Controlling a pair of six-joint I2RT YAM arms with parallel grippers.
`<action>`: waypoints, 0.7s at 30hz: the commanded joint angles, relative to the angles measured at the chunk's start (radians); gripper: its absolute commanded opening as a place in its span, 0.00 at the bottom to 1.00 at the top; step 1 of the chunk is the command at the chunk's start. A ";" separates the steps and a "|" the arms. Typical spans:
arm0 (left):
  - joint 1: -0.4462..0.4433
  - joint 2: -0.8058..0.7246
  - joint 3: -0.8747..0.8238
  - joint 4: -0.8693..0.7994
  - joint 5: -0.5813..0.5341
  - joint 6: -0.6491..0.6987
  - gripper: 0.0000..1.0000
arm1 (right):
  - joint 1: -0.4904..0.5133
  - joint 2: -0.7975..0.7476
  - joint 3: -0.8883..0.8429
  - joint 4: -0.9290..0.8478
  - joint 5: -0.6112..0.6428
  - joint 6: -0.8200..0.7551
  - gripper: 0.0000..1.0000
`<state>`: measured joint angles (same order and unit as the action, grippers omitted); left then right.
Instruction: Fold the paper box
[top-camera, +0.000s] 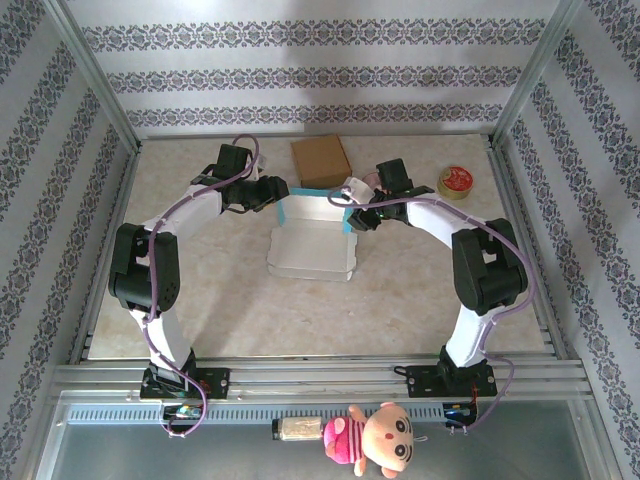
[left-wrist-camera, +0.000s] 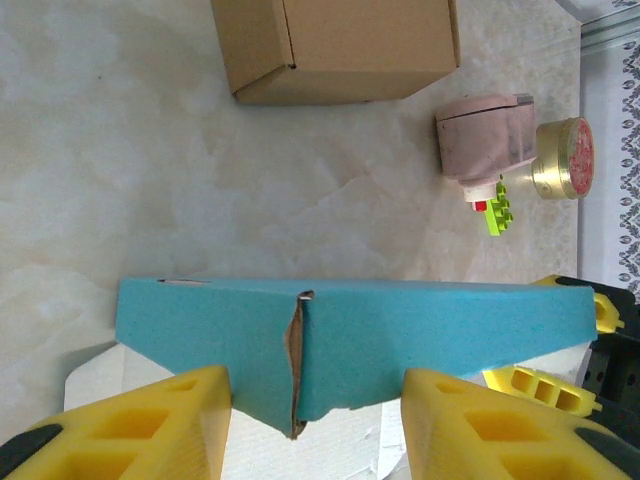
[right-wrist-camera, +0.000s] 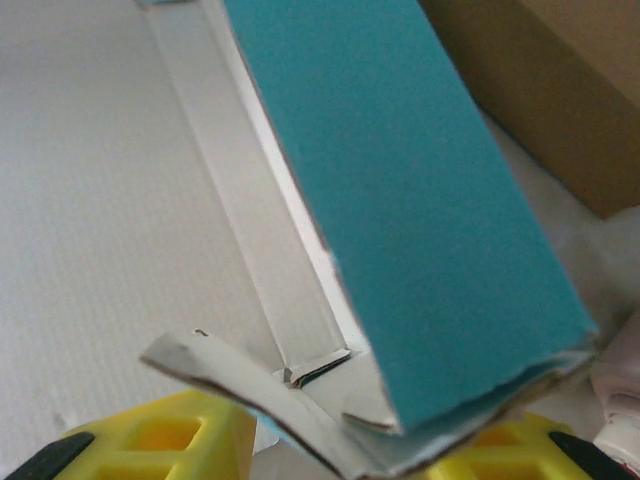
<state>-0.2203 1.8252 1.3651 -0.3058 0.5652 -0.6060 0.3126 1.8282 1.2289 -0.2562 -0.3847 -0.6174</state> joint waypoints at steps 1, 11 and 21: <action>0.007 -0.004 0.000 0.014 0.006 0.015 0.48 | 0.024 0.014 0.003 0.058 0.097 0.132 0.41; 0.007 -0.006 -0.008 0.028 0.013 0.007 0.48 | 0.101 0.054 0.073 -0.017 0.275 0.257 0.32; 0.008 -0.007 -0.011 0.027 0.011 0.011 0.48 | 0.130 0.160 0.241 -0.178 0.349 0.451 0.16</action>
<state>-0.2195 1.8252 1.3624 -0.3058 0.5602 -0.6060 0.4183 1.9518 1.4250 -0.3485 -0.0444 -0.2569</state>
